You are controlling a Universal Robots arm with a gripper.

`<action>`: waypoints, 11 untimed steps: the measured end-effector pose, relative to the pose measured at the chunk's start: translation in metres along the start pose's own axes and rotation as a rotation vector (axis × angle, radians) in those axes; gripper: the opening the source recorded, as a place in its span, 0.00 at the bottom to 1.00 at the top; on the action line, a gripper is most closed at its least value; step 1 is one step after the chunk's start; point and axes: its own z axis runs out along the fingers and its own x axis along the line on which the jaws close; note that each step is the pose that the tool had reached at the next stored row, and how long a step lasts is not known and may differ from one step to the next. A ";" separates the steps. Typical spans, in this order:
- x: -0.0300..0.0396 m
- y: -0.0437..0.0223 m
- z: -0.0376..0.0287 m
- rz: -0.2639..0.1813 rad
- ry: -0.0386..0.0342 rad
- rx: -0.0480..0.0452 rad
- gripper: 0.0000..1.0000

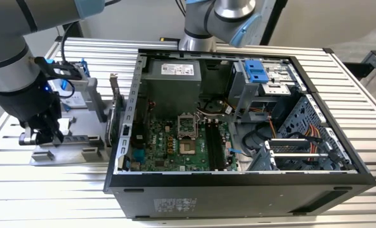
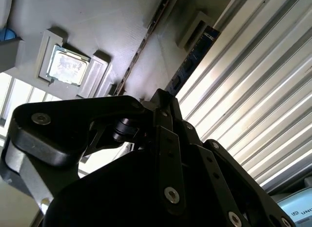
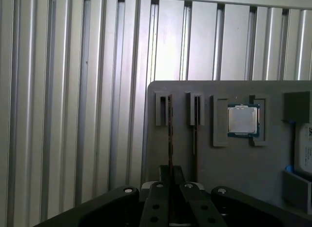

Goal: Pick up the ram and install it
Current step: 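Pick up the ram and move it above insertion slot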

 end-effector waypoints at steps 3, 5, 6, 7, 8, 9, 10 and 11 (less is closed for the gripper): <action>0.0000 0.0000 -0.0009 0.000 0.0001 -0.0001 0.00; 0.0000 0.0000 -0.0012 0.000 0.0000 0.0000 0.00; 0.0000 0.0000 -0.0014 0.000 -0.0001 0.0001 0.00; 0.0000 0.0000 -0.0016 0.000 0.0000 0.0000 0.00; 0.0000 0.0000 -0.0017 0.000 0.0000 0.0000 0.00; 0.0000 0.0000 -0.0026 0.000 0.0000 0.0000 0.00; 0.0000 0.0001 -0.0032 0.000 0.0000 0.0000 0.00; 0.0000 0.0001 -0.0033 0.000 0.0000 0.0000 0.00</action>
